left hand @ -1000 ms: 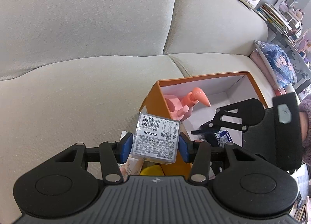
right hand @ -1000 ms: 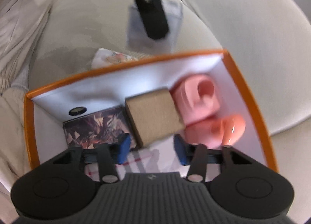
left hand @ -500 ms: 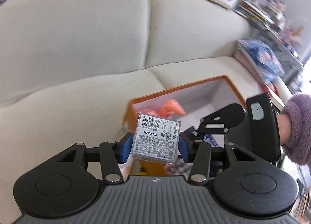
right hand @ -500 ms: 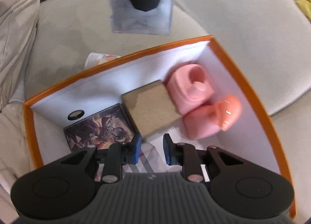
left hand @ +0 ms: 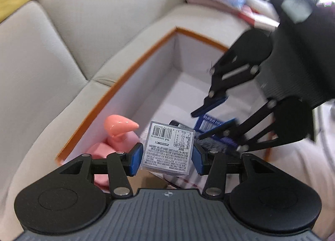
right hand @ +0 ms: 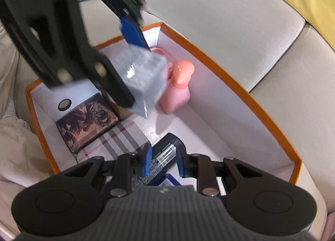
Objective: Organize rigid objects
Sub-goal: 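Lower the clear cube box into the orange box and open the left gripper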
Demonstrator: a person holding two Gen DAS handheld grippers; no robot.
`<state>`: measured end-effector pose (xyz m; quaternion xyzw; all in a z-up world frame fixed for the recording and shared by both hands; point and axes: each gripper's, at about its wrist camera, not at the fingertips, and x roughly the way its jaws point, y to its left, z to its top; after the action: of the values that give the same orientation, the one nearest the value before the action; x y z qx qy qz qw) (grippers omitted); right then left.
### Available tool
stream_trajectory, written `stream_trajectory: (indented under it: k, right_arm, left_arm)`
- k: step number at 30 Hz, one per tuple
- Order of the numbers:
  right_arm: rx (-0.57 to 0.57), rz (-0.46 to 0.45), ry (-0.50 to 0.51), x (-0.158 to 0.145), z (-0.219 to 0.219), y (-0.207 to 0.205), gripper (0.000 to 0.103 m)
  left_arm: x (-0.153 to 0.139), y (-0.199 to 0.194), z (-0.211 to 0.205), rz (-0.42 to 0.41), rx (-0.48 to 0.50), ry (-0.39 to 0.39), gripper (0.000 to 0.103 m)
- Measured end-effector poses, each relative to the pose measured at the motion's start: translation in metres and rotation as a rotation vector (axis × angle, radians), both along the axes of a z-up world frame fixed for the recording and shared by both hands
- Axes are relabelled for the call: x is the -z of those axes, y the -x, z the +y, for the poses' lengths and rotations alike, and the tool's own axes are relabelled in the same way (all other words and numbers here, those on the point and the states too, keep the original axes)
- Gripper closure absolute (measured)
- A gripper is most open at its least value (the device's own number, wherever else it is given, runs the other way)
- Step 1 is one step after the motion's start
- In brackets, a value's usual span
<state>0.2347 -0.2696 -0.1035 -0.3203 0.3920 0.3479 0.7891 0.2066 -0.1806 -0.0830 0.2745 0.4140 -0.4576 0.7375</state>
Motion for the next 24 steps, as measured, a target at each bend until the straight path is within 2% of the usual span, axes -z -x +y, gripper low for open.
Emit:
stream_trajectory:
  k: [1,5,9,17,21,24]
  right_arm:
    - [0.001,-0.001,-0.004,-0.008,-0.006,-0.007,0.078]
    - [0.012,0.002,-0.024,0.000,-0.011,-0.007,0.078]
    - [0.022,0.014,-0.040,0.004,-0.016,-0.011,0.077]
    - [0.022,0.027,-0.059,0.006,-0.020,-0.014,0.074]
    - [0.023,0.032,-0.058,0.007,-0.019,-0.012,0.074]
    - [0.022,0.030,-0.055,0.005,-0.019,-0.011,0.073]
  left_arm:
    - [0.006,-0.001,-0.006,-0.013,0.018,-0.024,0.047]
    - [0.029,-0.001,-0.018,-0.074,0.111,-0.111,0.047]
    - [0.042,-0.002,-0.027,-0.101,0.167,-0.158,0.047]
    - [0.063,0.001,-0.034,-0.115,0.211,-0.208,0.046]
    - [0.069,0.004,-0.034,-0.120,0.200,-0.242,0.041]
    - [0.068,0.005,-0.031,-0.121,0.173,-0.237,0.040]
